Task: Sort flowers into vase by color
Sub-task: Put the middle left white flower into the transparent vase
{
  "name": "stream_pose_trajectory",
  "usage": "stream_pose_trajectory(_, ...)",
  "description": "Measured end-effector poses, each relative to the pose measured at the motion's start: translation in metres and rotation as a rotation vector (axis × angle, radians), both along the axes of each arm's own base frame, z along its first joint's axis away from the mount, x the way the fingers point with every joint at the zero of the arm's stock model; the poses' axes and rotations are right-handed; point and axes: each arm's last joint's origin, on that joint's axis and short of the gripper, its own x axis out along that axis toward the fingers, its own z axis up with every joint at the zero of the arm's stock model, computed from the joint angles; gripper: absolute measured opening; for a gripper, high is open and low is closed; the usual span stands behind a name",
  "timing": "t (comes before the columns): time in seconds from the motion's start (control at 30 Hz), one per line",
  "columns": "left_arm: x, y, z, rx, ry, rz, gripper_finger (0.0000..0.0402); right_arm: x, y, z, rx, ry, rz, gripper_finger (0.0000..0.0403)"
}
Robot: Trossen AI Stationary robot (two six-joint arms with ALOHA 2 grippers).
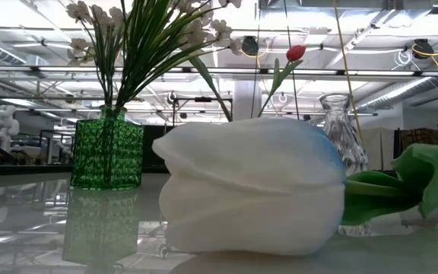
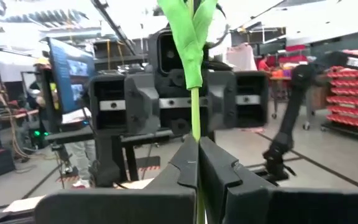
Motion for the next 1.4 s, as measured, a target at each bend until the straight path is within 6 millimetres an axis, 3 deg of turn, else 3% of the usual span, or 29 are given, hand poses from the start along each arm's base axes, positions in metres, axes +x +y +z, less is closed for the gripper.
stream_pose_trajectory(0.23, 0.009, 0.009, 0.001, -0.006, -0.016, -0.005, 0.0003, 0.008, -0.010, -0.004, -0.011, 0.024, 0.000, 0.0194)
stream_pose_trajectory(0.67, 0.012, 0.008, -0.004, -0.011, 0.002, -0.006, 0.0002, 0.011, -0.012, -0.003, 0.007, 0.004, 0.075, 0.0186)
stream_pose_trajectory(1.23, 0.013, 0.009, -0.005, -0.013, 0.009, -0.003, 0.0011, 0.017, -0.021, -0.005, 0.044, 0.014, 0.112, 0.0015)
stream_pose_trajectory(1.4, 0.013, 0.009, -0.004, -0.015, 0.008, -0.003, 0.0012, 0.017, -0.020, -0.005, 0.044, 0.015, 0.111, 0.0010)
